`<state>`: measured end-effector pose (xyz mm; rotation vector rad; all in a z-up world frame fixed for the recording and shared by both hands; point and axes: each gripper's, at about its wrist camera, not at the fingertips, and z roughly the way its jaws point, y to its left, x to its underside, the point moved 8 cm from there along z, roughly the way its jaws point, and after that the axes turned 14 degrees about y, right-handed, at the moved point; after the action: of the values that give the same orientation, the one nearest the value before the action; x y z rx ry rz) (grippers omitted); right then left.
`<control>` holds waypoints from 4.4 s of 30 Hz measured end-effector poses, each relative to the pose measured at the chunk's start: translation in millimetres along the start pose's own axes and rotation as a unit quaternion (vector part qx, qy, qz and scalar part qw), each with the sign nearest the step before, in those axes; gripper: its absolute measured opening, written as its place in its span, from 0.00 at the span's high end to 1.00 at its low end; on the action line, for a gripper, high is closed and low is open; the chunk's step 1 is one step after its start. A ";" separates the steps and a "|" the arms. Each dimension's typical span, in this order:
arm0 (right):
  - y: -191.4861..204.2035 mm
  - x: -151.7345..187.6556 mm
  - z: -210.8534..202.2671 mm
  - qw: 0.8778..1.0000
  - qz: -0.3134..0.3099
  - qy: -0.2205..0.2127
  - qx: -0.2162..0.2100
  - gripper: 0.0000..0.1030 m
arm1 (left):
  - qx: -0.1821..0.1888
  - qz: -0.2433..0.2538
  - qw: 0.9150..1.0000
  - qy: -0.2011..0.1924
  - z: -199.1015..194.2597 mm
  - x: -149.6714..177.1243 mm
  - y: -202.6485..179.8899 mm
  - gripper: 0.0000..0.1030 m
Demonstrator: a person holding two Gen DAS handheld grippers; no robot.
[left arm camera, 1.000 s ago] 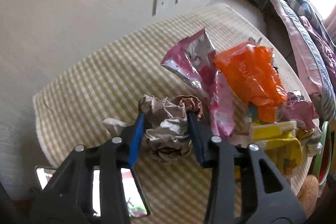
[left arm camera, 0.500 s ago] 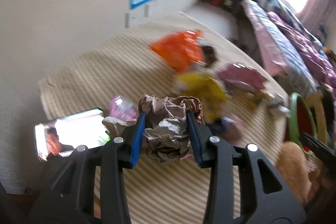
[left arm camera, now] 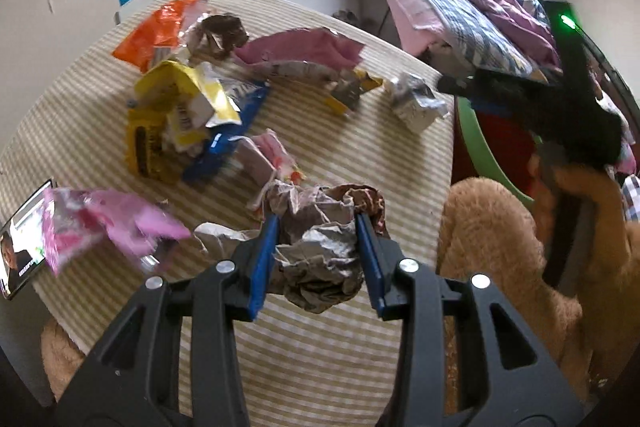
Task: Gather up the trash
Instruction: 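Lift the foil wrapper with the left gripper while the right gripper grasps the silver packet, then drop the foil wrapper and silver packet into the red bin, opening both grippers, then move the left gripper back to the table and grasp the pink foil bag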
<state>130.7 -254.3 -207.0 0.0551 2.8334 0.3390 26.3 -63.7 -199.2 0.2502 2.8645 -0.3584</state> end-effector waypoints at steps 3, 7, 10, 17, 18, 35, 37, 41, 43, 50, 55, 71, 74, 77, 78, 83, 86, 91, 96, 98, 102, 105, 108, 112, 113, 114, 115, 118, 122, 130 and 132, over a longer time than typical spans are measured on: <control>1.5 -7.0 23.1 1.000 0.004 0.025 0.000 0.38 | 0.004 -0.002 1.000 0.010 3.8 3.4 1.2 0.61; 5.7 -6.5 41.4 0.999 0.000 0.046 -0.008 0.45 | 0.007 -0.005 1.000 0.020 9.1 6.8 2.0 0.55; 11.2 -2.7 42.8 0.998 -0.011 0.052 -0.017 0.65 | 0.012 -0.007 1.000 0.023 12.0 8.7 2.4 0.48; 19.5 5.8 14.3 0.999 -0.030 0.015 -0.027 0.66 | 0.016 -0.012 0.999 0.041 22.1 12.4 3.6 0.38; 20.0 7.9 11.6 0.999 -0.029 0.014 -0.032 0.66 | 0.014 -0.012 0.999 0.042 22.7 12.8 4.5 0.38; 38.0 47.6 -40.3 0.996 -0.021 -0.012 -0.083 0.66 | -0.003 -0.017 1.000 0.023 11.0 8.7 9.0 0.74; 39.0 48.2 -46.0 0.996 -0.026 -0.019 -0.080 0.66 | -0.006 -0.015 1.000 0.012 4.6 3.6 6.3 0.74; 39.5 48.2 -56.4 0.996 -0.032 -0.033 -0.075 0.65 | -0.014 -0.006 1.000 -0.016 -11.3 -8.3 -0.7 0.74; 38.6 49.0 -61.5 0.996 -0.033 -0.039 -0.073 0.65 | -0.016 -0.008 0.999 -0.026 -18.3 -13.7 -1.8 0.74; 25.8 47.9 -73.8 0.996 -0.024 -0.056 -0.072 0.65 | -0.011 -0.011 0.999 -0.052 -34.3 -33.0 -10.3 0.74; 9.5 48.6 -78.7 0.996 -0.007 -0.060 -0.071 0.65 | -0.005 -0.002 0.999 -0.052 -32.4 -42.0 -24.7 0.74; -59.2 50.6 -94.8 0.992 0.067 -0.087 -0.059 0.65 | 0.012 0.041 0.998 -0.037 -14.8 -63.6 -74.9 0.74; -73.7 54.1 -98.6 0.991 0.082 -0.091 -0.057 0.65 | 0.020 0.047 0.998 -0.034 -11.1 -69.1 -88.9 0.74; -90.4 57.5 -102.9 0.989 0.097 -0.097 -0.051 0.65 | 0.025 0.060 0.997 -0.032 -5.3 -75.5 -106.4 0.74; -96.7 59.0 -104.1 0.989 0.103 -0.098 -0.049 0.65 | 0.028 0.064 0.997 -0.030 -2.2 -79.0 -113.8 0.74; -126.3 64.9 -109.2 0.985 0.132 -0.102 -0.040 0.65 | 0.043 0.075 0.996 -0.028 5.7 -95.0 -140.6 0.74; -141.7 68.3 -111.8 0.983 0.147 -0.105 -0.036 0.65 | 0.061 0.081 0.995 -0.021 12.6 -103.5 -158.9 0.74; -164.6 71.1 -115.5 0.979 0.171 -0.109 -0.031 0.65 | 0.084 0.093 0.992 -0.005 27.2 -110.0 -188.7 0.74; -177.3 74.4 -113.4 0.977 0.182 -0.103 -0.029 0.65 | 0.084 0.108 0.991 0.013 45.0 -114.8 -210.5 0.74; -180.8 76.6 -111.8 0.977 0.185 -0.101 -0.027 0.65 | 0.086 0.109 0.990 0.020 50.7 -117.0 -215.1 0.74; -186.0 78.6 -108.6 0.977 0.191 -0.096 -0.024 0.65 | 0.093 0.115 0.989 0.027 58.6 -121.5 -227.8 0.73; -190.2 79.9 -106.0 0.976 0.194 -0.093 -0.020 0.65 | 0.097 0.117 0.988 0.022 59.6 -123.9 -233.0 0.62; -192.1 79.5 -103.2 0.976 0.197 -0.091 -0.018 0.64 | 0.098 0.115 0.988 0.012 58.5 -124.1 -233.6 0.38; -194.7 78.3 -99.8 0.974 0.206 -0.091 -0.025 0.54 | 0.095 0.111 0.989 0.006 54.3 -120.5 -224.9 0.35; -195.3 78.8 -99.4 0.973 0.209 -0.092 -0.027 0.47 | 0.094 0.109 0.990 0.004 53.0 -119.8 -222.7 0.33; -196.0 79.0 -99.5 0.973 0.211 -0.093 -0.025 0.45 | 0.094 0.104 0.990 0.001 50.7 -118.2 -218.9 0.32; -196.2 79.1 -99.4 0.972 0.212 -0.094 -0.024 0.45 | 0.095 0.100 0.990 -0.001 48.6 -116.7 -215.2 0.32; -192.7 78.8 -99.1 0.974 0.208 -0.091 -0.022 0.45 | 0.090 0.094 0.991 -0.004 42.2 -112.9 -204.6 0.32; -183.0 76.4 -100.1 0.976 0.199 -0.091 -0.019 0.45 | 0.083 0.078 0.993 -0.018 27.8 -106.9 -183.9 0.32; -145.7 69.1 -86.3 0.984 0.165 -0.069 -0.021 0.45 | 0.034 -0.014 0.999 -0.023 1.2 -80.0 -74.3 0.32; -129.8 66.9 -81.8 0.987 0.149 -0.062 -0.022 0.45 | 0.018 -0.052 0.998 -0.023 -7.2 -69.9 -35.1 0.32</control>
<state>42.7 -394.2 -180.0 0.4765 2.6911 0.4432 84.6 -105.0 -166.5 0.0991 2.8344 -0.4307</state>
